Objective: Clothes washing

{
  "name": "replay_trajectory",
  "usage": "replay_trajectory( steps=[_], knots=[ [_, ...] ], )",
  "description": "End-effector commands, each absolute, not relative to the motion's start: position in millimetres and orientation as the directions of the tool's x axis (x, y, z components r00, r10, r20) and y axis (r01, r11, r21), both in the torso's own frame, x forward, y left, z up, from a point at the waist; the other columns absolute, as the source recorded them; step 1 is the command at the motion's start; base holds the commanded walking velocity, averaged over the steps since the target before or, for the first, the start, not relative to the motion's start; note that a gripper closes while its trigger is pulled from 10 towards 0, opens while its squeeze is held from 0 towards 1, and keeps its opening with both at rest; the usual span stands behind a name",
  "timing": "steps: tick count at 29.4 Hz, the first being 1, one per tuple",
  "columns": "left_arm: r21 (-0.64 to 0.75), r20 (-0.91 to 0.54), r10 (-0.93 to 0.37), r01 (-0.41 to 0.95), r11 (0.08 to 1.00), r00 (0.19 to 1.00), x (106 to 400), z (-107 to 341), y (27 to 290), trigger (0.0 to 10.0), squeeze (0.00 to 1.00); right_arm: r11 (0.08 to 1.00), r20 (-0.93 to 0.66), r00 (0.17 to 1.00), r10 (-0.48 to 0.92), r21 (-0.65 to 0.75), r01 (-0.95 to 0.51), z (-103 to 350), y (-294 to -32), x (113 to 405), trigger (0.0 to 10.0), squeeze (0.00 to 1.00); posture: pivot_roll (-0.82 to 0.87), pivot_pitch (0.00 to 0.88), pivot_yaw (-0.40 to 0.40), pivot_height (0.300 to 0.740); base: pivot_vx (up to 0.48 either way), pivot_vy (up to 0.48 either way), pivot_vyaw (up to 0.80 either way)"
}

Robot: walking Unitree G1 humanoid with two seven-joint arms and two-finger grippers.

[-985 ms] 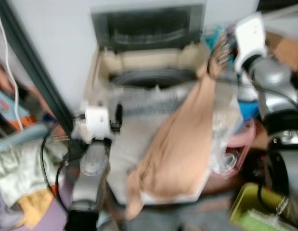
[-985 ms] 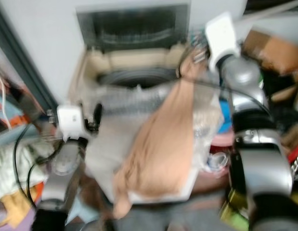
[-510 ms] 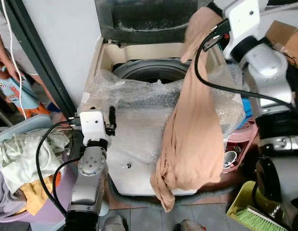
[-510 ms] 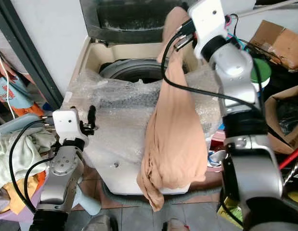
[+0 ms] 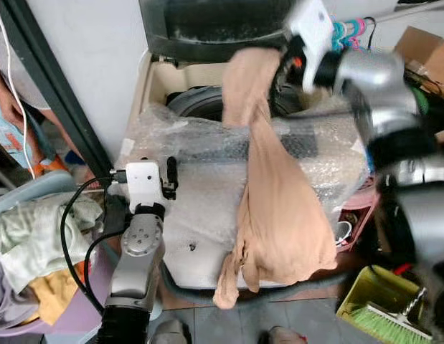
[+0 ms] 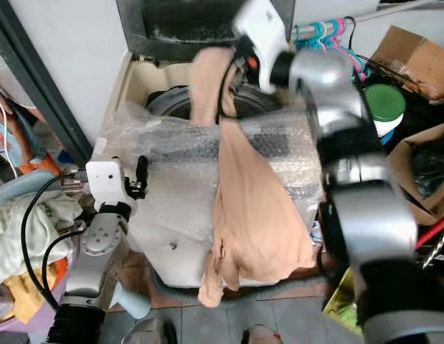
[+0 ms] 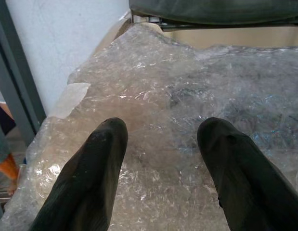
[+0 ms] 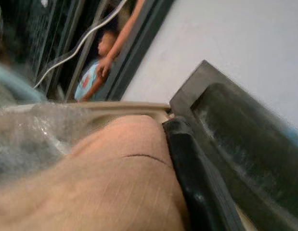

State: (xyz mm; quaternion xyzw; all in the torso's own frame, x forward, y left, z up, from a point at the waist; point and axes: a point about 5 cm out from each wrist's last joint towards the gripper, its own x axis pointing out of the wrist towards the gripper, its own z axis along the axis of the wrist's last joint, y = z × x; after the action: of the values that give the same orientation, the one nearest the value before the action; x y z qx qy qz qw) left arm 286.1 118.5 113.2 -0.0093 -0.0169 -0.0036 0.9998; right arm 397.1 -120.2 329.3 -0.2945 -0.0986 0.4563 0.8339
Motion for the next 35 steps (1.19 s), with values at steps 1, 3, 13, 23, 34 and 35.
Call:
replay_trajectory(
  steps=[1, 3, 13, 23, 34, 35],
  knots=[
    [-0.023, 0.009, -0.018, 0.018, 1.000, 1.000, 286.0, 109.1, 114.5, 10.0, 0.00, 0.415, -0.049, 0.678, 0.733, -0.758, -0.503, 381.1, -124.6, 397.4, 10.0, 0.00, -0.09, 0.000, 0.037, 0.740, 0.000, 0.000, 0.00],
    [-0.023, 0.007, -0.010, 0.010, 1.000, 1.000, 284.8, 108.6, 115.0, 10.0, 0.00, 0.537, 0.188, 0.790, 0.584, -0.819, -0.203, 443.4, -127.7, 390.8, 10.0, 0.00, -0.08, 0.000, 0.035, 0.740, 0.000, 0.000, 0.00],
    [0.035, 0.066, 0.109, -0.112, 0.993, 0.992, 284.6, 115.2, 126.3, 10.0, 0.00, 0.545, 0.858, 0.332, 0.392, -0.508, 0.667, 590.2, -136.7, 291.7, 10.0, 0.00, -0.08, 0.000, 0.024, 0.740, 0.000, 0.000, 0.00],
    [0.034, 0.075, 0.071, -0.073, 0.997, 0.995, 278.2, 114.4, 113.7, 10.0, 0.00, 0.571, 0.160, 0.810, 0.563, -0.784, -0.242, 294.1, -186.1, 396.5, 10.0, 0.00, -0.09, 0.000, 0.027, 0.740, 0.000, 0.000, 0.00],
    [0.044, 0.064, 0.036, -0.039, 0.998, 0.997, 278.4, 111.0, 113.4, 10.0, 0.00, 0.620, 0.129, 0.748, 0.651, -0.659, -0.426, 212.3, -165.1, 362.5, 10.0, 0.00, -0.10, 0.000, 0.045, 0.740, 0.000, 0.000, 0.00],
    [0.044, 0.062, 0.032, -0.034, 0.998, 0.998, 278.4, 110.6, 113.1, 10.0, 0.00, 0.632, 0.129, 0.752, 0.646, -0.643, -0.432, 208.9, -166.7, 361.2, 10.0, 0.00, -0.10, 0.000, 0.045, 0.740, 0.000, 0.000, 0.00]
  ],
)
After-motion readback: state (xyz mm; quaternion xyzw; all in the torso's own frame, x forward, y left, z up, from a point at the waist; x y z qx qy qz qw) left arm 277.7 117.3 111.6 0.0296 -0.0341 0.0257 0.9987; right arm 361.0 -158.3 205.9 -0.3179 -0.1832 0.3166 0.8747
